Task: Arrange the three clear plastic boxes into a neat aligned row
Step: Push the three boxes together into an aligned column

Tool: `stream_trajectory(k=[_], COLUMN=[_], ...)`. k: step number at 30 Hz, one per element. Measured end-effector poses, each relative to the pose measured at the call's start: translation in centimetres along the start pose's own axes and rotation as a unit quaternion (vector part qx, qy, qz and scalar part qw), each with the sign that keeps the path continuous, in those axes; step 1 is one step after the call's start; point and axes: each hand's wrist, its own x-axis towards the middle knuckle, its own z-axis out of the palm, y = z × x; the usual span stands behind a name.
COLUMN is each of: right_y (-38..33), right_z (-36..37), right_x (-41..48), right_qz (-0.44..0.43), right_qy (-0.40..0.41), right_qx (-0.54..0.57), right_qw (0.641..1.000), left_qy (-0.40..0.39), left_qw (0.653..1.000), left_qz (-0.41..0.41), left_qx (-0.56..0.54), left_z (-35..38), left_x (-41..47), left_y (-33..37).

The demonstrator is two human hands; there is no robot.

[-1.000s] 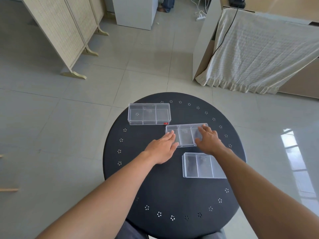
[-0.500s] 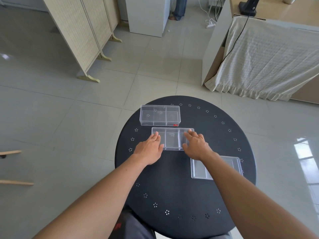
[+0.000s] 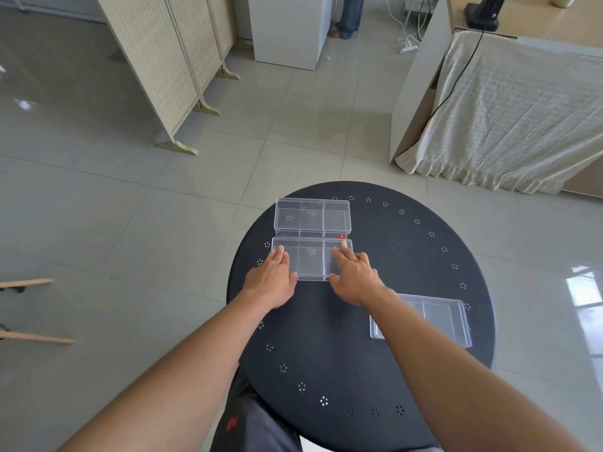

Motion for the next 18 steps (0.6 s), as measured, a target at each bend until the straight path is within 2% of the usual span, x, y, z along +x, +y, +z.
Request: stream_trajectory(k=[8,13,18], right_y=[-0.3,0.5,3.4], right_z=[0.1,-0.2,-0.8], right_x=[0.1,-0.9,-3.0], right_qz=[-0.004,-0.012,0.015], right_qy=[0.003,0.040,0.053], right_qx=[0.020,0.073,0.084], right_qw=[1.000,0.996,0.995], left_qy=[-0.008,0.001,0.049], left_qw=[1.000,0.999,0.992], left_qz=[0.007,0.012,0.092], left_qx=[-0.029,-0.046,-0.064], left_z=[0.1,-0.6,-1.0], left_x=[0.1,-0.8,-1.6], left_y=[-0.9,-0.1,3.4])
